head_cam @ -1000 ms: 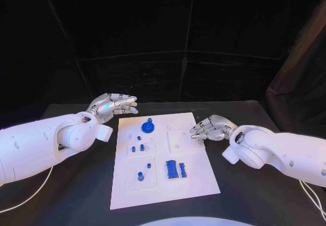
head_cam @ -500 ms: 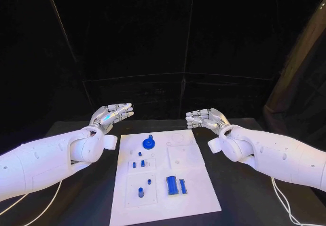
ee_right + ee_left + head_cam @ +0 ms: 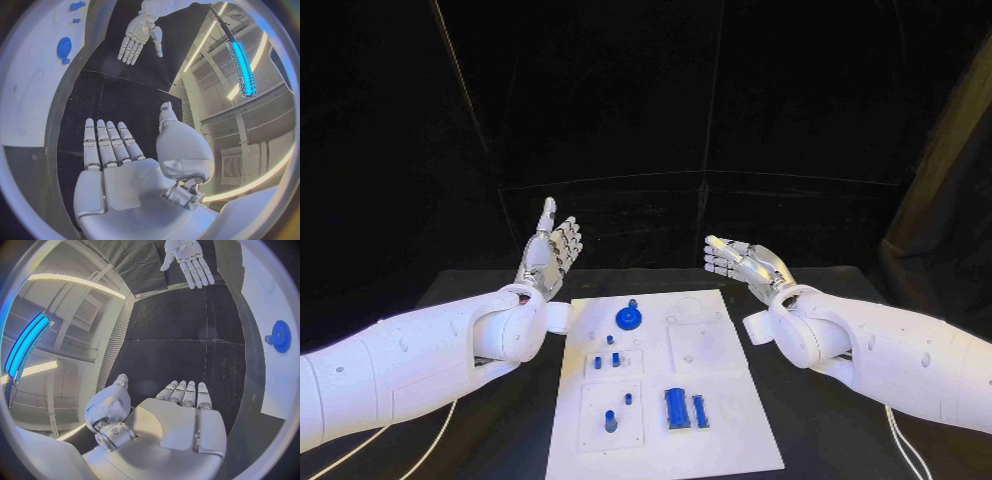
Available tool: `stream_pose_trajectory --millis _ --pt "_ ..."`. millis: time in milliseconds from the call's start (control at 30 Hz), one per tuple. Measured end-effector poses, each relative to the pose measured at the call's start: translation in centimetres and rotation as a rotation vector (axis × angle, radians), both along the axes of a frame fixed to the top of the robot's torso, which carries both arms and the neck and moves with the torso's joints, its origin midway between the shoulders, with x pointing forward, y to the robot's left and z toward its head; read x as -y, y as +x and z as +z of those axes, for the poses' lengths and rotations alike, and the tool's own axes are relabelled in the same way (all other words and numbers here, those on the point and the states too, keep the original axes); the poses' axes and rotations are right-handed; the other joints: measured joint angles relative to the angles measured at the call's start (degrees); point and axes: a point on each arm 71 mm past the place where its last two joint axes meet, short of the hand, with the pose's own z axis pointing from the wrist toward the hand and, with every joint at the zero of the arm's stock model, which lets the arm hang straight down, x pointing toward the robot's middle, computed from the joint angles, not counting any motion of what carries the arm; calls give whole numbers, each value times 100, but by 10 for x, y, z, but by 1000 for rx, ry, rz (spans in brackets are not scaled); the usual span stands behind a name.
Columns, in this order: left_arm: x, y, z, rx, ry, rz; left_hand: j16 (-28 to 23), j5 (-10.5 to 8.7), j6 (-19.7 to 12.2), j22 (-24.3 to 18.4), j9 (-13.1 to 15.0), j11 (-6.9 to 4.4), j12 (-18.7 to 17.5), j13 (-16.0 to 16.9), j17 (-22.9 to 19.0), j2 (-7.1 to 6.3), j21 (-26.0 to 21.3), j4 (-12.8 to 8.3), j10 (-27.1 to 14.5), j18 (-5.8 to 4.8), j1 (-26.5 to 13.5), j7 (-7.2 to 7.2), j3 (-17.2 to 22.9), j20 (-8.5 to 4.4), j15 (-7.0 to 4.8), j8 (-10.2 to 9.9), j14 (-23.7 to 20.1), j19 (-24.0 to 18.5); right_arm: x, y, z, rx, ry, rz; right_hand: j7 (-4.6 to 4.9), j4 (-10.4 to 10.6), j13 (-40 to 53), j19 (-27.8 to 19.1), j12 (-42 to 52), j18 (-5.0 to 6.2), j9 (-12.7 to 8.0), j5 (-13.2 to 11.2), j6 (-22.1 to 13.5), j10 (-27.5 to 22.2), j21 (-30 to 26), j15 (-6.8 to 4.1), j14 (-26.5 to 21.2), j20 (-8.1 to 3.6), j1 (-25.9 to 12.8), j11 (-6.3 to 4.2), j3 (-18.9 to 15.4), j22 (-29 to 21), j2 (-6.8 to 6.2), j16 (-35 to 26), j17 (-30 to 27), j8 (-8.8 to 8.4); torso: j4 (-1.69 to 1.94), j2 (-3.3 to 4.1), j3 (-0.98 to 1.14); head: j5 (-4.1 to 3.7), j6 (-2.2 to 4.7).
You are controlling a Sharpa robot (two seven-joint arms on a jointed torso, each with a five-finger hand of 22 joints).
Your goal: Assemble the parts on the task board
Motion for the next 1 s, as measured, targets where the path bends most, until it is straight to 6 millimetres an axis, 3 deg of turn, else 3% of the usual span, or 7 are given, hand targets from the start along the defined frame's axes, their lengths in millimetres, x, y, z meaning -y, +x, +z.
stream_pose_trajectory --millis 100,300,400,500,667,900,1000 --pt "12 -12 -1 -7 -5 13 0 0 -40 -1 0 0 0 0 0 -1 0 0 -38 0 -480 -4 0 0 -2 0 -52 0 -10 -11 5 0 36 -23 -195 -9 -19 -363 -15 -90 -20 -23 -371 -401 -138 -178 -413 -116 -589 -76 91 -101 -36 -29 -19 -25 4 -15 26 16 12" --pt "33 -34 1 -12 19 55 0 0 -40 -1 1 0 0 1 1 0 0 0 -37 1 -477 -4 0 0 -2 0 -52 0 -21 -30 13 -6 91 -108 -403 -21 -33 -951 -23 -178 -38 -33 -970 -1046 -260 -420 -1078 -296 -1535 -395 234 -263 -68 -29 -33 -25 6 -25 43 24 16" --pt "36 -39 3 -6 40 84 0 0 -40 0 1 0 0 1 1 0 0 0 -37 1 -477 -4 0 0 -2 0 -52 0 -22 -35 15 -11 103 -149 -451 -21 -37 -1197 -23 -184 -40 -33 -1224 -1324 -272 -479 -1358 -376 -1939 -490 421 -429 -77 -51 -34 -25 7 -27 46 24 16" --pt "38 -44 4 -1 63 113 0 0 -40 0 1 0 0 1 1 0 0 0 -37 1 -477 -4 0 0 -2 0 -51 0 -22 -38 16 -14 109 -189 -474 -22 -37 -1387 -23 -401 -40 -33 -1422 -1530 -303 -507 -1577 -534 -2248 -548 549 -572 -80 -51 -40 -46 7 -28 47 24 16" --pt "38 -46 5 8 98 148 0 0 -40 1 2 0 0 2 2 0 1 0 -37 2 -477 -3 0 0 -1 0 -51 0 -20 -39 16 -14 109 -232 -500 -16 -37 -1679 -23 -544 -46 -33 -1725 -1860 -303 -536 -1916 -764 -2729 -597 666 -718 -84 -51 -40 -47 7 -29 48 24 16" --pt "36 -46 6 15 119 168 0 0 -40 1 3 0 0 3 2 1 1 0 -37 2 -476 -3 0 0 -2 1 -51 0 -18 -39 16 -15 109 -258 -512 -24 -37 -2011 -44 -671 -46 -33 -2073 -2238 -303 -549 -2298 -887 -3272 -627 719 -797 -85 -50 -40 -47 7 -29 49 24 16" --pt "36 -46 6 16 123 172 0 0 -40 2 3 0 0 3 3 1 1 0 -37 2 -477 -3 0 0 -1 1 -51 0 -17 -39 16 -15 109 -263 -517 -24 -38 -2106 -44 -672 -46 -33 -2158 -2324 -324 -558 -2390 -898 -3409 -630 719 -806 -84 -50 -40 -47 7 -29 49 24 16"
